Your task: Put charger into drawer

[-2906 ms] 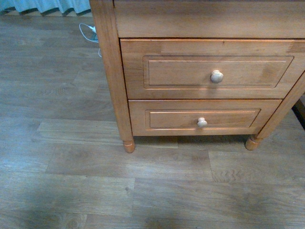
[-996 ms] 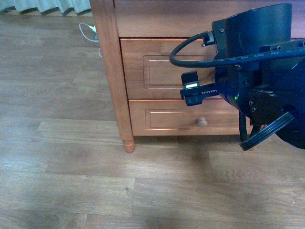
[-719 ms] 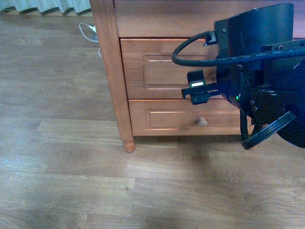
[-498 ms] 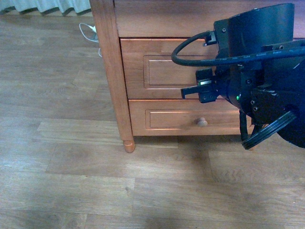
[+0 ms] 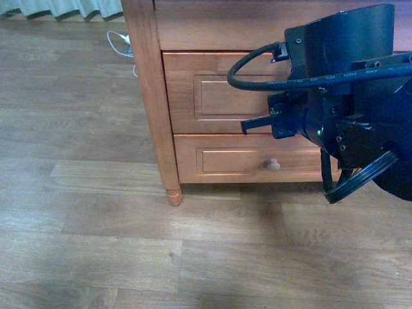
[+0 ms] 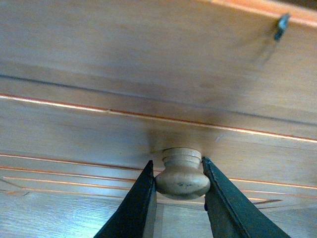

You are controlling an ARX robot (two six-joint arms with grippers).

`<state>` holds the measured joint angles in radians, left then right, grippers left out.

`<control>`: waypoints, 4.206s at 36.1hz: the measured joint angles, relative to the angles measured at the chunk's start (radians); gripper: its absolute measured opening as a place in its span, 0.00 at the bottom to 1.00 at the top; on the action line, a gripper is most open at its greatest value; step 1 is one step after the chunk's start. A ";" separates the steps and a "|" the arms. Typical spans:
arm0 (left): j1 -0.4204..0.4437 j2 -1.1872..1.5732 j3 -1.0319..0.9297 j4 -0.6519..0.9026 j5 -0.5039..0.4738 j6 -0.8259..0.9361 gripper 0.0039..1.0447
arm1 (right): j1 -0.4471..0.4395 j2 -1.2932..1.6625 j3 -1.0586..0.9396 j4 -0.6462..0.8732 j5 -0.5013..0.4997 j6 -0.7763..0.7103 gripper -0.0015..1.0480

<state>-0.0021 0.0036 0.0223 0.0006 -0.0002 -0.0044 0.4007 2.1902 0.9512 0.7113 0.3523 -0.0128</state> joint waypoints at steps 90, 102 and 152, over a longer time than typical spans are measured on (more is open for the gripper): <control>0.000 0.000 0.000 0.000 0.000 0.000 0.94 | -0.402 -1.881 -0.880 -0.468 -0.350 0.000 0.50; 0.000 0.000 0.000 0.000 0.000 0.000 0.94 | -0.402 -1.931 -0.909 -0.495 -0.350 0.002 0.50; -0.036 0.485 0.142 0.109 0.184 -0.048 0.94 | -0.402 -1.931 -0.909 -0.495 -0.350 0.006 0.91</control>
<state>-0.0383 0.4889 0.1638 0.1093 0.1841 -0.0521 -0.0013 0.2588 0.0422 0.2165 0.0025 -0.0063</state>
